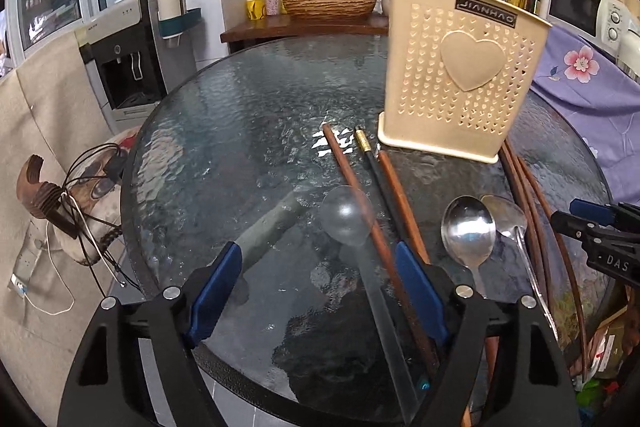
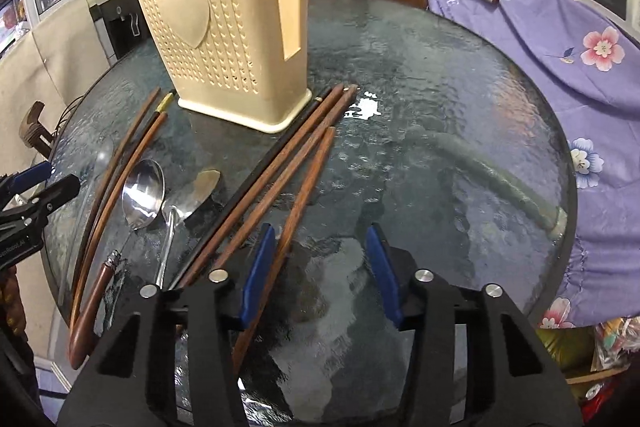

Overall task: Organize utensils
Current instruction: 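Move both tools toward the utensils lying beside the beige holder, then grasp a wooden chopstick with the right tool while the left tool grasps the clear plastic ladle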

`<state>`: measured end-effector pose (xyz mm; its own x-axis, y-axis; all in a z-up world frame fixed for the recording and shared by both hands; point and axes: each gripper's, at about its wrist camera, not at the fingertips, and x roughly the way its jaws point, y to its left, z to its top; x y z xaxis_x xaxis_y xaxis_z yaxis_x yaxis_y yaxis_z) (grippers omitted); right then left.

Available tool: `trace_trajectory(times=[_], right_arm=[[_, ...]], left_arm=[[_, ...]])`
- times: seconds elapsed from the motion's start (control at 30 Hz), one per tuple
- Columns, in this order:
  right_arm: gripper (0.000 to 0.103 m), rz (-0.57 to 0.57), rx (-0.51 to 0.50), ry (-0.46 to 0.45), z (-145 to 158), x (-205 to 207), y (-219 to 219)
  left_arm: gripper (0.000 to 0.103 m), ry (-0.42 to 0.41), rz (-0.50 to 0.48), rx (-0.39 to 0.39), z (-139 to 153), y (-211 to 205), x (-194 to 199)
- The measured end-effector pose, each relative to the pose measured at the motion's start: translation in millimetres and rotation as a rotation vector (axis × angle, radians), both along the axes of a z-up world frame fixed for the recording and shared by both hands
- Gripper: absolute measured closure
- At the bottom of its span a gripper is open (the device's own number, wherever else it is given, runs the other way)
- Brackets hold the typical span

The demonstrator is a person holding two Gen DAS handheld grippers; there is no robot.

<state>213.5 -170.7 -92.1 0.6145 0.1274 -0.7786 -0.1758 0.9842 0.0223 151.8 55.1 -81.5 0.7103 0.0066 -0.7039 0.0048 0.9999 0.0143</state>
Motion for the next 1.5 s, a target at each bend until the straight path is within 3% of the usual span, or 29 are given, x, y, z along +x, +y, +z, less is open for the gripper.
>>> trace_trajectory(times=[0.23,0.43,0.57,0.67,0.93,1.5], right_arm=[[0.075,0.025,-0.021,0.027,-3,15,12],[0.084,0.036,-0.021,0.027,-1,32,10],[0.090,0.051,-0.014,0.035,2,42,6],[0.090,0.064,-0.014,0.035,2,46,5],[0.090,0.077,-0.004,0.037,5,61,-1],[0.090,0.072,-0.007,0.031,1,60,4]], left_arm=[[0.026,0.027,0.022,-0.006,-5,10,5],[0.027,0.036,-0.005,0.009,-7,4,11],[0.034,0.051,-0.019,0.027,-11,-1,18],[0.039,0.076,-0.023,0.028,-15,-2,22],[0.040,0.088,-0.039,0.044,-16,-7,34],[0.061,0.138,-0.076,0.004,-11,-12,59]])
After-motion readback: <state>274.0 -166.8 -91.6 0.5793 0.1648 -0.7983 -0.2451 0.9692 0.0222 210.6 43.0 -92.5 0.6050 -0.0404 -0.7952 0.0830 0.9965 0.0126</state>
